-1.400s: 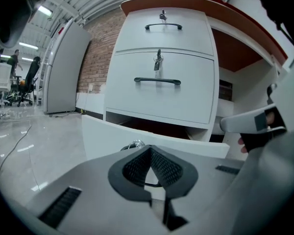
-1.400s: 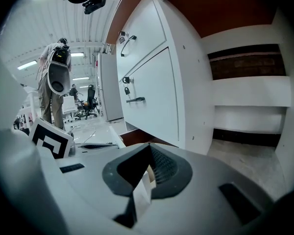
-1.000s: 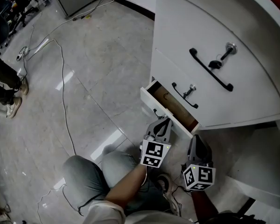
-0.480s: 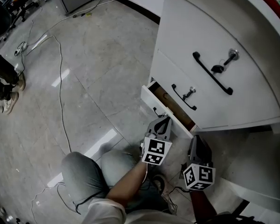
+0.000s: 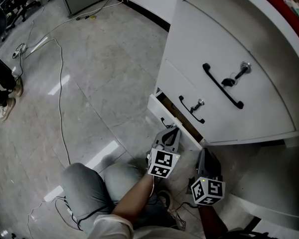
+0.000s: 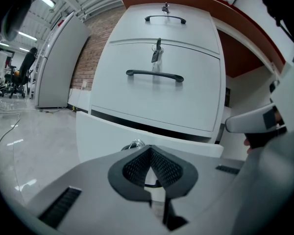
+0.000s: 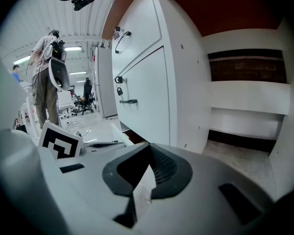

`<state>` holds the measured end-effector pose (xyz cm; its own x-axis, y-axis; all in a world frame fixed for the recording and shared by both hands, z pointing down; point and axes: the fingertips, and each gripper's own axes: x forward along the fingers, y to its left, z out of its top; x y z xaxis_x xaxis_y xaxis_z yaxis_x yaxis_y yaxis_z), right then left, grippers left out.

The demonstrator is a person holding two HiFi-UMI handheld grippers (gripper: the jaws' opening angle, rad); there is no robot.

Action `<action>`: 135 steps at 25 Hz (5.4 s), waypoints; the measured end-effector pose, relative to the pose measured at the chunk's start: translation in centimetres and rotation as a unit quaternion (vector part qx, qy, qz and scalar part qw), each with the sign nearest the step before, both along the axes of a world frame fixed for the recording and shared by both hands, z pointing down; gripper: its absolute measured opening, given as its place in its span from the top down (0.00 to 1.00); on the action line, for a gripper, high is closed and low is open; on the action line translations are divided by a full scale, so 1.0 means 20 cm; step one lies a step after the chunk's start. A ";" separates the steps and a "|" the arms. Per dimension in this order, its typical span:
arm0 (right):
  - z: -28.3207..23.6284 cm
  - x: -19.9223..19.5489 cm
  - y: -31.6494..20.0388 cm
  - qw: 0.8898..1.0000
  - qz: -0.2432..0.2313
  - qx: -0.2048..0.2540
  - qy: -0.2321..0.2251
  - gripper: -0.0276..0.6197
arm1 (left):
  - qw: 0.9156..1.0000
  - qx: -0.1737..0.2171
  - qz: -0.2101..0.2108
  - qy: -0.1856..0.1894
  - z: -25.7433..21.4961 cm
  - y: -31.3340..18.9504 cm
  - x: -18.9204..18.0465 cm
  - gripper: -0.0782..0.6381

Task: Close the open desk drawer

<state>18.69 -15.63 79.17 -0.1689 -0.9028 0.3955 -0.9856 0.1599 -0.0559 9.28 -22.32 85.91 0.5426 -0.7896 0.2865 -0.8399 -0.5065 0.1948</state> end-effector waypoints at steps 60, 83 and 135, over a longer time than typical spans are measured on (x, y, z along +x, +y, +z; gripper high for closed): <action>-0.03 0.00 0.02 1.000 -0.002 -0.011 0.012 0.96 | 0.999 -0.028 -0.019 0.014 0.02 -0.12 0.11 0.88; -0.02 -0.02 0.01 1.000 -0.007 -0.017 0.008 0.96 | 0.999 -0.026 -0.015 0.025 0.01 -0.15 0.13 0.88; -0.10 -0.13 0.03 0.999 0.026 0.012 -0.017 0.96 | 0.998 -0.054 0.004 0.036 -0.20 0.02 -0.08 0.88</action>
<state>16.19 -15.08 77.20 -0.1345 -0.9198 0.3685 -0.9901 0.1099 -0.0871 7.60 -21.82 81.83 0.5706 -0.7522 0.3295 -0.8180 -0.4851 0.3090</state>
